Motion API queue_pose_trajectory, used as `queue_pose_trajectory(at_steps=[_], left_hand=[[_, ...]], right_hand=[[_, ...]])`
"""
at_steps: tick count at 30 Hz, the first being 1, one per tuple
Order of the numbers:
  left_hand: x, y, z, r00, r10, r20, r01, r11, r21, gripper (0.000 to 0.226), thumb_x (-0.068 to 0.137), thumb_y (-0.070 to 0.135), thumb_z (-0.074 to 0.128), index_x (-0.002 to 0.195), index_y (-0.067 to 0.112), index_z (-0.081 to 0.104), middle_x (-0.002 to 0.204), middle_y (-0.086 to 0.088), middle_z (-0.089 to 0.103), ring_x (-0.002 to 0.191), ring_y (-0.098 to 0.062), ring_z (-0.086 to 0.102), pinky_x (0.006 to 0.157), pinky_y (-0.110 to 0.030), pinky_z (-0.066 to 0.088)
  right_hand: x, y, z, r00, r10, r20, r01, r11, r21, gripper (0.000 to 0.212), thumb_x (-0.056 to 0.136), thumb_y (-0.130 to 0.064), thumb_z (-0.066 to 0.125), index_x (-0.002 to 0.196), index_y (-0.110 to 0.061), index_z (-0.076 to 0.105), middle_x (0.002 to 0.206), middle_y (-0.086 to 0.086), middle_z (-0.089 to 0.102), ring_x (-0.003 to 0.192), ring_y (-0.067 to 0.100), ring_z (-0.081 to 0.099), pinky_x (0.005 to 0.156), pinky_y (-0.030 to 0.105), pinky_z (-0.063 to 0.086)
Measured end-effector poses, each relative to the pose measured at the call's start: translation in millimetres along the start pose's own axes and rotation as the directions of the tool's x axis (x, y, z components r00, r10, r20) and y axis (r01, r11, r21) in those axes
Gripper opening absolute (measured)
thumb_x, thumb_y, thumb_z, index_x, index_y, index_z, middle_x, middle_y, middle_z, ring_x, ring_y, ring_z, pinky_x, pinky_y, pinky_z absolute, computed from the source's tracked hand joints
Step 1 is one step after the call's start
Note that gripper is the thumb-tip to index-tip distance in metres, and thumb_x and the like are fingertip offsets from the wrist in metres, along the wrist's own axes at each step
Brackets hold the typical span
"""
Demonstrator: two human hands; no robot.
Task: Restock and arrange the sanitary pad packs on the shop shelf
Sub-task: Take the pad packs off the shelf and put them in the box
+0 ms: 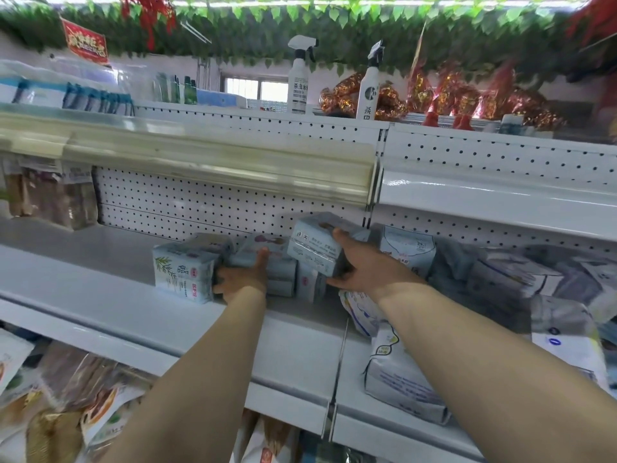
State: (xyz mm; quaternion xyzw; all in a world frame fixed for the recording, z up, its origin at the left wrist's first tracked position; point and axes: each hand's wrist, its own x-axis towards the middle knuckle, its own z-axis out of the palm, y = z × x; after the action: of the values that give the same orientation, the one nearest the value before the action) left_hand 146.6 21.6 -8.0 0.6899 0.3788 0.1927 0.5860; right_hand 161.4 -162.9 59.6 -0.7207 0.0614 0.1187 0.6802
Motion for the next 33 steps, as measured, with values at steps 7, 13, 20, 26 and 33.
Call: queue_pose_trajectory(at_steps=[7,13,20,26,33], left_hand=[[-5.8,-4.0,-3.5,0.999,0.007,0.034,-0.003,0.994,-0.112,0.114,0.075,0.057,0.080,0.155,0.009,0.015,0.155,-0.020,0.034,0.140,-0.040,0.037,0.109,-0.048,0.037],[-20.0,0.5,-11.3,0.990,-0.089,0.105,0.101,0.988,-0.114,0.116,0.072,0.051,0.085,0.150,-0.001,0.018,0.153,-0.020,0.037,0.139,-0.037,0.042,0.110,-0.044,0.039],[-21.0,-10.5,-21.3,0.974,-0.071,0.215,0.080,0.996,-0.033,0.112,0.059,0.066,0.085,0.139,-0.001,0.046,0.138,-0.018,0.056,0.124,-0.037,0.055,0.103,-0.045,0.049],[-33.6,-11.5,-41.0,0.970,-0.098,0.221,0.117,0.991,-0.072,0.111,0.061,0.061,0.087,0.141,-0.004,0.044,0.136,-0.019,0.057,0.122,-0.037,0.056,0.102,-0.042,0.048],[-44.6,-25.7,-58.5,0.957,-0.095,0.273,0.137,0.981,-0.140,0.122,0.053,0.067,0.087,0.143,-0.001,0.042,0.143,-0.017,0.052,0.131,-0.035,0.050,0.109,-0.040,0.043]], right_hand=[[-16.9,-3.6,4.1,0.999,0.034,-0.037,-0.026,0.982,0.188,0.030,0.094,-0.041,0.068,0.096,-0.013,0.056,0.114,0.016,0.067,0.111,0.032,0.064,0.101,0.047,0.053],[-28.6,-2.5,5.7,1.000,-0.002,-0.013,0.005,0.968,0.251,0.028,0.094,-0.039,0.069,0.106,-0.015,0.061,0.112,0.013,0.069,0.107,0.030,0.064,0.090,0.044,0.054],[-43.7,-0.4,-3.8,0.997,-0.075,-0.012,0.075,0.955,0.285,0.052,0.087,-0.030,0.078,0.132,-0.016,0.055,0.122,0.012,0.068,0.112,0.030,0.064,0.088,0.044,0.057],[-64.8,-0.8,-10.6,0.995,-0.102,-0.012,0.101,0.950,0.295,0.041,0.089,-0.022,0.077,0.122,-0.010,0.058,0.110,0.011,0.069,0.096,0.025,0.066,0.065,0.037,0.055],[-92.5,3.2,-10.4,0.995,-0.093,-0.028,0.097,0.945,0.311,0.031,0.085,-0.022,0.080,0.105,-0.011,0.059,0.109,0.012,0.069,0.100,0.027,0.066,0.092,0.043,0.057]])
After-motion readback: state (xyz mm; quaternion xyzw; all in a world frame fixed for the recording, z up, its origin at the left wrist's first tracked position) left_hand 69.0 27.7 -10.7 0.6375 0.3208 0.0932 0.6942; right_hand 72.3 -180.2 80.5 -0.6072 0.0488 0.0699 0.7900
